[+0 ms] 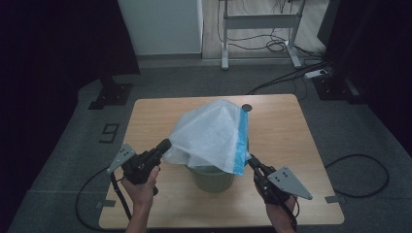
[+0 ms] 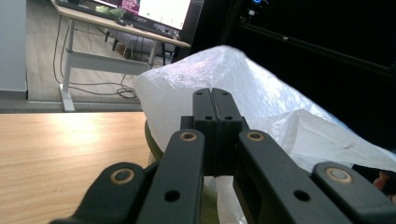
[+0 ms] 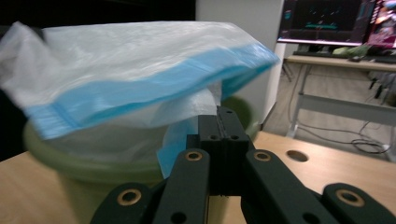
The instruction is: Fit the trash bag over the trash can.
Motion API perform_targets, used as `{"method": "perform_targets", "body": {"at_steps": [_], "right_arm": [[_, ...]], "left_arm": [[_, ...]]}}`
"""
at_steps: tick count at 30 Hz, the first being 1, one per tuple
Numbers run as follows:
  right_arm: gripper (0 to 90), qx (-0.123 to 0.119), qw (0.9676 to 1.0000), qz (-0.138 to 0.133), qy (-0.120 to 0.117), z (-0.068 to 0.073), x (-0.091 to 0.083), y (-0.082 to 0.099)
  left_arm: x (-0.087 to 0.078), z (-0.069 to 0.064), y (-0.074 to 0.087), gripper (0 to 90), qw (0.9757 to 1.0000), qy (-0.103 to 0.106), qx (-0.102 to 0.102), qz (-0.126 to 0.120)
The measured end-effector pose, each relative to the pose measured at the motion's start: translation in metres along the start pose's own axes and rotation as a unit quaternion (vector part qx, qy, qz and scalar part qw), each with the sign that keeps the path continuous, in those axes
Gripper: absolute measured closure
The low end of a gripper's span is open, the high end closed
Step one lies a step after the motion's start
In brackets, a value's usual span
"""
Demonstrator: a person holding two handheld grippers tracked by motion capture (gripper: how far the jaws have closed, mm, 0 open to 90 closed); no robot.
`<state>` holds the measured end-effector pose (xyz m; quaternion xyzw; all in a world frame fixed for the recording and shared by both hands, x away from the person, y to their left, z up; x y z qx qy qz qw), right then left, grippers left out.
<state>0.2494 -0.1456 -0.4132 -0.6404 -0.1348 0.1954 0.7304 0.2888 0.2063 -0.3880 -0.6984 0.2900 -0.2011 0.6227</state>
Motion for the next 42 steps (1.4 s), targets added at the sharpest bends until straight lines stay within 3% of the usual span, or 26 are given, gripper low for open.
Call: {"method": "perform_targets", "body": {"at_steps": [5, 6, 7, 8, 9, 10, 12, 17, 21, 22, 24, 25, 26, 27, 28, 33, 36, 39, 40, 41, 42], "right_arm": [[89.0, -0.004, 0.9997, -0.011, 0.022, -0.016, 0.0, -0.012], [89.0, 0.002, 0.9993, -0.015, 0.035, -0.028, 0.0, -0.017], [89.0, 0.002, 0.9993, -0.015, 0.035, -0.028, 0.0, -0.017], [88.9, 0.009, 0.9986, -0.015, 0.049, -0.04, 0.001, -0.02], [88.9, 0.009, 0.9986, -0.015, 0.049, -0.04, 0.001, -0.02], [88.9, 0.016, 0.9976, -0.017, 0.065, -0.052, 0.001, -0.021], [88.8, 0.015, 0.9972, -0.018, 0.072, -0.057, 0.0, -0.021], [88.6, 0.029, 0.9943, -0.007, 0.102, -0.09, 0.0, -0.012], [88.2, 0.034, 0.993, 0.006, 0.113, -0.101, 0.003, -0.001], [83.9, 0.039, 0.9927, 0.017, 0.113, -0.104, 0.006, 0.008], [70.2, 0.041, 0.9923, 0.022, 0.115, -0.104, 0.006, 0.015], [70.2, 0.041, 0.9923, 0.022, 0.115, -0.104, 0.006, 0.015], [56.9, 0.045, 0.9912, 0.019, 0.123, -0.1, 0.0, 0.018], [56.9, 0.045, 0.9912, 0.019, 0.123, -0.1, 0.0, 0.018], [49.0, 0.043, 0.9912, 0.014, 0.124, -0.092, -0.01, 0.019], [42.3, 0.039, 0.9943, 0.001, 0.099, -0.074, -0.027, 0.016], [40.3, 0.035, 0.9969, -0.01, 0.07, -0.059, -0.038, 0.009], [39.6, 0.025, 0.9975, -0.002, 0.065, -0.056, -0.039, 0.01], [38.2, 0.026, 0.9973, 0.022, 0.065, -0.058, -0.037, 0.014], [38.2, 0.026, 0.9973, 0.022, 0.065, -0.058, -0.037, 0.014], [37.7, 0.037, 0.9965, 0.04, 0.064, -0.059, -0.034, 0.021]], "left_arm": [[-0.002, 0.003, 0.0, 90.0, 1.0, 0.001, -0.005, -0.003], [-0.003, 0.004, 0.001, 90.0, 1.0, -0.001, -0.006, -0.003], [-0.003, 0.004, 0.001, 90.0, 1.0, -0.001, -0.006, -0.003], [-0.004, 0.005, 0.001, 90.0, 1.0, -0.002, -0.006, -0.002], [-0.004, 0.005, 0.001, 90.0, 1.0, -0.002, -0.006, -0.002], [-0.005, 0.006, 0.002, 90.0, 1.0, -0.003, -0.007, -0.001], [-0.005, 0.006, 0.003, 90.0, 1.0, -0.003, -0.008, -0.001], [-0.008, 0.006, 0.007, 90.0, 0.9999, -0.001, -0.014, 0.001], [-0.009, 0.004, 0.01, 90.0, 0.9999, -0.001, -0.01, 0.006], [-0.009, 0.004, 0.012, 90.0, 0.9999, 0.0, -0.012, 0.008], [-0.009, 0.004, 0.013, 90.0, 0.9999, 0.0, -0.013, 0.008], [-0.01, 0.004, 0.014, 90.0, 0.9999, 0.0, -0.012, 0.01], [-0.01, 0.003, 0.016, 90.0, 0.9999, -0.001, -0.011, 0.011], [-0.01, 0.003, 0.016, 90.0, 0.9999, -0.001, -0.011, 0.011], [-0.01, 0.003, 0.017, 90.0, 0.9999, -0.002, -0.008, 0.014], [-0.009, 0.002, 0.02, 90.0, 0.9998, -0.004, -0.011, 0.014], [-0.01, 0.0, 0.022, 90.0, 0.9998, -0.005, -0.011, 0.014], [-0.009, 0.0, 0.023, 90.0, 0.9998, -0.004, -0.013, 0.015], [-0.009, 0.001, 0.024, 90.0, 0.9998, -0.005, -0.014, 0.015], [-0.009, 0.001, 0.024, 90.0, 0.9998, -0.005, -0.014, 0.015], [-0.009, 0.001, 0.023, 90.0, 0.9998, -0.003, -0.015, 0.013]]}}
Point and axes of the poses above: each handheld gripper's, and its own axes: x roughly forward along the jaws, y roughly out of its underside, z roughly to its left, the point moved 2 cm from there along x, roughly forward along the jaws, and after that the axes turned 10 degrees about x, right-handed, at the moved point
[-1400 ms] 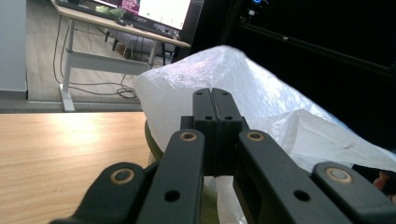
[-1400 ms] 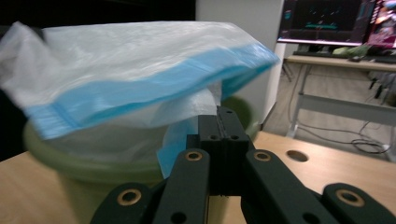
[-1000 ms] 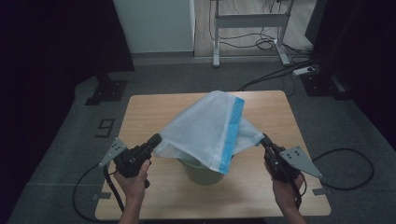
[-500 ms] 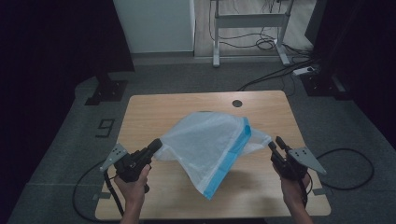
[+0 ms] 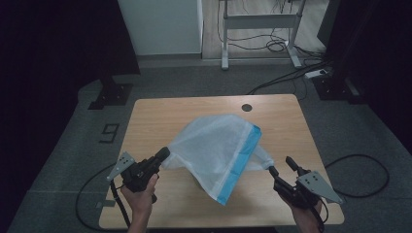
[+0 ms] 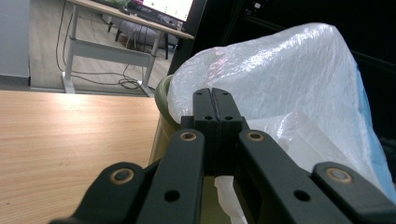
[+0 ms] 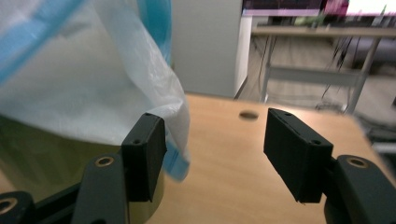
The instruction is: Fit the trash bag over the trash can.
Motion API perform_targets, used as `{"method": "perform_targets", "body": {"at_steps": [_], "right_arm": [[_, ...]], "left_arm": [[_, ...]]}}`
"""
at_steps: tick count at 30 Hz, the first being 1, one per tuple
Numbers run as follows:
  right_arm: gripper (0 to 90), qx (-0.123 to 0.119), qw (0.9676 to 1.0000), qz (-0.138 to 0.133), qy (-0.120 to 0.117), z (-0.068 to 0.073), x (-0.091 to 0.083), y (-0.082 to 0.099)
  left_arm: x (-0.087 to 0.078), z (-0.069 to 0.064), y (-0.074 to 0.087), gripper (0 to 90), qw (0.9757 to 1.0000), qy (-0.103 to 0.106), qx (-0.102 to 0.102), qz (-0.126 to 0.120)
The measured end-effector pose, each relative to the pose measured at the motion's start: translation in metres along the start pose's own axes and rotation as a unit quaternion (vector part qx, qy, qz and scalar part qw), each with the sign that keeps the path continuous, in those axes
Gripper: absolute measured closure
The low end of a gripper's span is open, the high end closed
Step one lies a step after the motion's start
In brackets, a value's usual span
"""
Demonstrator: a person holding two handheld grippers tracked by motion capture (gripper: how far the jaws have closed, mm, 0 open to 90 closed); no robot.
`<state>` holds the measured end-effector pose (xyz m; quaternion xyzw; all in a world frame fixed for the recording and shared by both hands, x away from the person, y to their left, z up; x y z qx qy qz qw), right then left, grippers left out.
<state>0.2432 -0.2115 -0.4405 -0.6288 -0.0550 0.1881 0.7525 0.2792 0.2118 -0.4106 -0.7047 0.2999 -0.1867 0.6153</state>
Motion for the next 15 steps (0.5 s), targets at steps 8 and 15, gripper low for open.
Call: {"method": "perform_targets", "body": {"at_steps": [8, 15], "right_arm": [[37.3, 0.01, 0.9979, 0.027, -0.059, 0.0, 0.009, 0.02], [32.3, 0.016, 0.9947, 0.041, -0.093, 0.005, 0.009, 0.017]], "left_arm": [[0.005, -0.005, -0.003, 90.0, 1.0, 0.007, 0.002, 0.001], [0.011, -0.01, -0.005, 90.0, 0.9999, 0.013, 0.003, 0.002]]}}
Point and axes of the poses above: each handheld gripper's, and its own axes: x roughly forward along the jaws, y roughly out of its underside, z roughly to its left, the point moved 2 cm from there along x, roughly forward along the jaws, and after that the axes turned 10 degrees about x, right-handed, at the moved point
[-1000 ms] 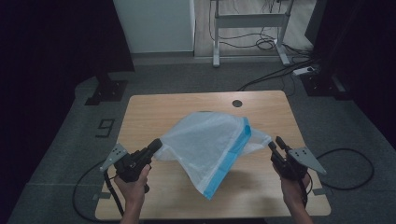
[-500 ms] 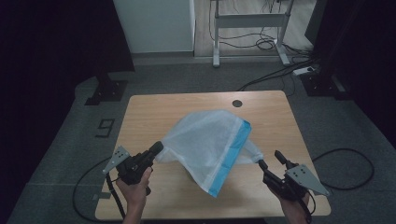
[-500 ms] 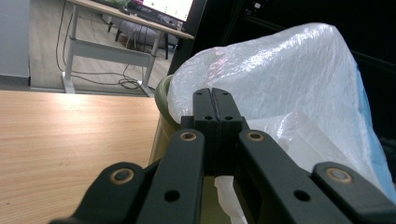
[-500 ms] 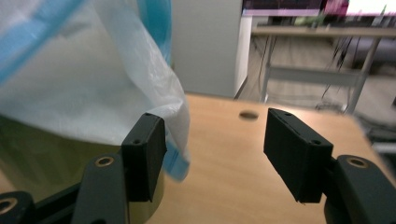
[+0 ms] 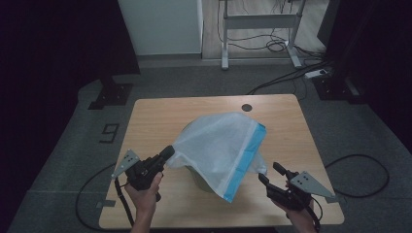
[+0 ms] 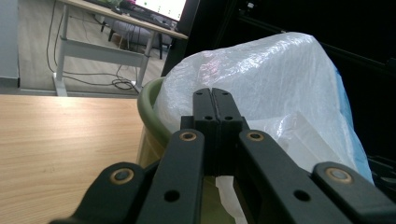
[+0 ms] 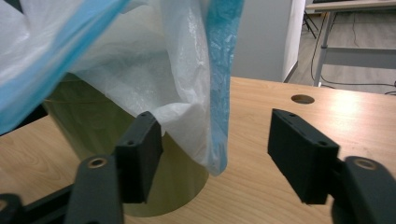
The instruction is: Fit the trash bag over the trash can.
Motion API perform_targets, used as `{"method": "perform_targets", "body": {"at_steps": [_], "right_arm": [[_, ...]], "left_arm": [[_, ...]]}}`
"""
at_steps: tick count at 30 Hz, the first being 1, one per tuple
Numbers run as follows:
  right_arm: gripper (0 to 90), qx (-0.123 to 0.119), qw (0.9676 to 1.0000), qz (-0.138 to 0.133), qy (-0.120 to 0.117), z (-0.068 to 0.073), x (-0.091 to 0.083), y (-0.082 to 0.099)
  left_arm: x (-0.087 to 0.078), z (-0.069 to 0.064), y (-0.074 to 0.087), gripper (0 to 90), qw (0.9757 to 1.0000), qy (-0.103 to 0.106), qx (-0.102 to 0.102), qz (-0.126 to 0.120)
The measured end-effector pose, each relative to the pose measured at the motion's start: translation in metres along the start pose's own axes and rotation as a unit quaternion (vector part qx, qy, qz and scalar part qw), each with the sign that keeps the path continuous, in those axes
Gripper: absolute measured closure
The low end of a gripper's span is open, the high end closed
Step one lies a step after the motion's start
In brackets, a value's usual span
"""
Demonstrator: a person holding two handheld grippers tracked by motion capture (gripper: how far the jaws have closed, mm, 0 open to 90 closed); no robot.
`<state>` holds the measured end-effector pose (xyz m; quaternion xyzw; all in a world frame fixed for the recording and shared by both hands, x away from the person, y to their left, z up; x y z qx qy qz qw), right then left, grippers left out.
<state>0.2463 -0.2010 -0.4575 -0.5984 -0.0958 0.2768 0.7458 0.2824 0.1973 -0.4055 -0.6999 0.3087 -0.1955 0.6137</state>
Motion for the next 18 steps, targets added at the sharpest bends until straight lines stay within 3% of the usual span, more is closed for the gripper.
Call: {"method": "perform_targets", "body": {"at_steps": [4, 7, 18], "right_arm": [[29.2, 0.006, 0.9998, 0.0, -0.019, 0.012, -0.005, -0.001], [28.7, -0.006, 0.999, 0.002, -0.044, 0.024, -0.011, -0.004], [29.5, 0.009, 0.9995, -0.01, -0.029, 0.015, -0.005, -0.018]], "left_arm": [[0.003, -0.002, 0.0, 90.0, 1.0, 0.002, 0.001, 0.001], [0.004, -0.004, 0.0, 90.0, 1.0, 0.005, 0.002, 0.002], [0.0, 0.0, 0.003, 90.0, 1.0, 0.003, -0.003, 0.001]]}}
Point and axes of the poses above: each handheld gripper's, and its own axes: x roughly forward along the jaws, y roughly out of its underside, z roughly to its left, the point moved 2 cm from there along x, roughly forward along the jaws, and after that the axes turned 10 degrees about x, right-handed, at the moved point
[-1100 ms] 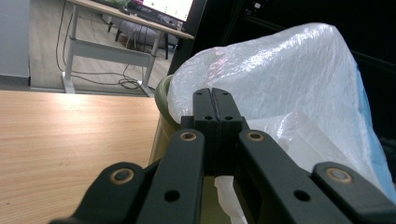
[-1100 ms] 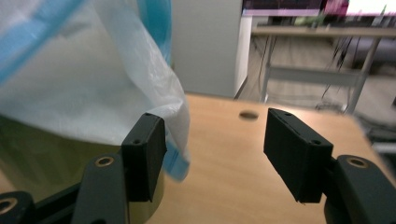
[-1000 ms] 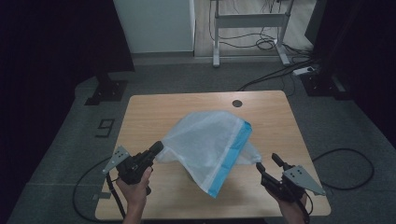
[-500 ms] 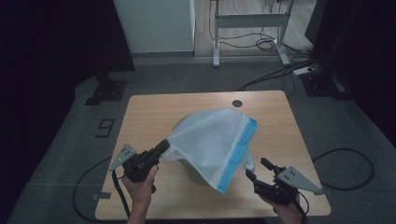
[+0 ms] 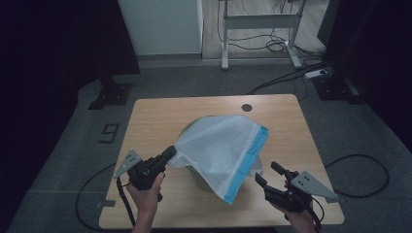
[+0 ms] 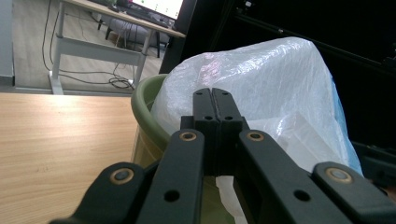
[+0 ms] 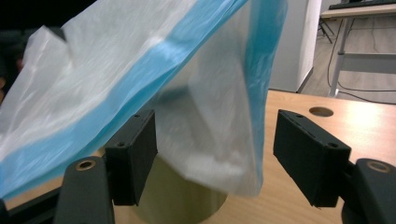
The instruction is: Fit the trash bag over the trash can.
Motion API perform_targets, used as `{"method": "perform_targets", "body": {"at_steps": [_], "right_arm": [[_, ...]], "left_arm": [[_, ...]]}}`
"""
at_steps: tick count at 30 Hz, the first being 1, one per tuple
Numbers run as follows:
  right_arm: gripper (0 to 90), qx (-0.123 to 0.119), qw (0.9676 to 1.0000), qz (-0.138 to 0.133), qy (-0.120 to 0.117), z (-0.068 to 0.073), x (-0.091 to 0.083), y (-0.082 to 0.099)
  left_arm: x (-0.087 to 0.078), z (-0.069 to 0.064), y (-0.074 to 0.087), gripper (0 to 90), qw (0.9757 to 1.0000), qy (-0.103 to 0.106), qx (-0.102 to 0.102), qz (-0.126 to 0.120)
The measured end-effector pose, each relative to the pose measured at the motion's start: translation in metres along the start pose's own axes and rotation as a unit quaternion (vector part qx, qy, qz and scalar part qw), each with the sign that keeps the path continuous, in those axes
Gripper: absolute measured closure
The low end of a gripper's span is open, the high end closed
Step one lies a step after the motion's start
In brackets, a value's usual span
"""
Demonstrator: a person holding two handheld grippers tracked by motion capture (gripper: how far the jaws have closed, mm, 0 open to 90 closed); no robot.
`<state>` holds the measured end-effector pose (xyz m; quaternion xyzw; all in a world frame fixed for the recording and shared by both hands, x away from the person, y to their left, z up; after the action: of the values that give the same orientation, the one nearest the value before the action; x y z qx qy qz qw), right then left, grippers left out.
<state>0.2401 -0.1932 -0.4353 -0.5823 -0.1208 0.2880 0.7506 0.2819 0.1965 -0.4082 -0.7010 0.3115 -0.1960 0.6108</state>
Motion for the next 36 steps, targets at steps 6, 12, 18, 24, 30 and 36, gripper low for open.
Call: {"method": "perform_targets", "body": {"at_steps": [6, 12, 18, 24, 30, 36], "right_arm": [[29.8, 0.002, 0.9999, -0.015, -0.002, 0.004, 0.014, -0.019], [36.5, 0.006, 0.9996, -0.028, -0.001, 0.01, 0.029, -0.037], [68.7, 0.013, 0.999, -0.042, -0.003, 0.007, 0.043, -0.044], [86.8, -0.011, 0.9979, -0.063, 0.01, 0.007, 0.047, -0.056], [88.6, -0.04, 0.9948, -0.093, 0.01, 0.019, 0.046, -0.079], [88.6, -0.062, 0.9929, -0.102, 0.004, 0.027, 0.043, -0.086]], "left_arm": [[-0.001, -0.001, 0.003, 90.0, 1.0, 0.001, 0.0, 0.002], [0.001, -0.004, 0.007, 90.0, 0.9999, 0.007, 0.002, 0.006], [0.005, -0.007, 0.01, 90.0, 0.9998, 0.014, 0.003, 0.013], [0.011, -0.013, 0.011, 90.0, 0.9995, 0.025, 0.007, 0.018], [0.018, -0.024, 0.012, 89.9, 0.9987, 0.042, 0.015, 0.025], [0.01, -0.026, 0.003, 74.7, 0.998, 0.051, 0.031, 0.021]]}}
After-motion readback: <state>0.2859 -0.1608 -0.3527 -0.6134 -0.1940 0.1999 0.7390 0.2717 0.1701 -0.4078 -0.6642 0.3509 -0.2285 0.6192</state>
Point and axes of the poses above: each handheld gripper's, and its own axes: x roughly forward along the jaws, y roughly out of its underside, z roughly to its left, the point moved 2 cm from there along x, roughly forward along the jaws, and after that the axes turned 10 degrees about x, right-handed, at the moved point
